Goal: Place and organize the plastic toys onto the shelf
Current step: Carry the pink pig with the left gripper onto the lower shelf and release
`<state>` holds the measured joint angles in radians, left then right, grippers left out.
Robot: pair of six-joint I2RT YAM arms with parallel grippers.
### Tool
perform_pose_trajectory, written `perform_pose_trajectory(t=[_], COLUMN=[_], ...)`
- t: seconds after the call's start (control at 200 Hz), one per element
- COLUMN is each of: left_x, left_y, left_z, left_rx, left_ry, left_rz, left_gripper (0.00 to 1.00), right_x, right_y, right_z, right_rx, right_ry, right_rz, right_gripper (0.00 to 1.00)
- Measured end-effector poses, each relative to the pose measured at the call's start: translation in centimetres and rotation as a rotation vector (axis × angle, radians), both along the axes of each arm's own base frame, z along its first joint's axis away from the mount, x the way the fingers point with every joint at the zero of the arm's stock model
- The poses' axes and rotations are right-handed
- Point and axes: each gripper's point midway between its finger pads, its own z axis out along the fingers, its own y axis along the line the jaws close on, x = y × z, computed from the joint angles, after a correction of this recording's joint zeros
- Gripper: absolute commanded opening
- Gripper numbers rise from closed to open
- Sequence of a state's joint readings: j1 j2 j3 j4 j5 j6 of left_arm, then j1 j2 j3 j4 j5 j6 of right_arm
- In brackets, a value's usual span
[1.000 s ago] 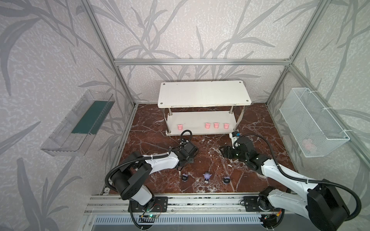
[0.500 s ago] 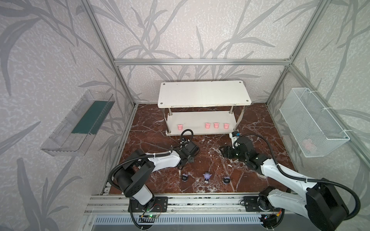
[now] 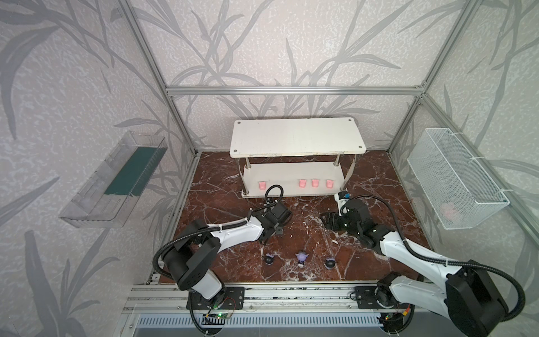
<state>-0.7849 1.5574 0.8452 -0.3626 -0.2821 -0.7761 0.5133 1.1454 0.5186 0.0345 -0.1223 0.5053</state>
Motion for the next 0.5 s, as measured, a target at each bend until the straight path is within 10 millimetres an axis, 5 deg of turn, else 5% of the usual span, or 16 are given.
perform_pose_trajectory(t=[0.245,0.505], left_x=[3.0,5.7], left_y=[-3.1,-5.1], left_z=[6.4,9.6], left_rx=[-0.063,-0.078], left_ry=[-0.115,-0.213], left_rz=[-0.075,-0.11], left_gripper=[0.29,0.29], right_x=[0.1,0.1], right_y=[0.0,-0.1], right_z=[0.1,0.1], right_rx=[0.003,0.004], right_ry=[-0.006,-0.007], right_rz=[0.0,-0.006], right_gripper=[0.69,0.69])
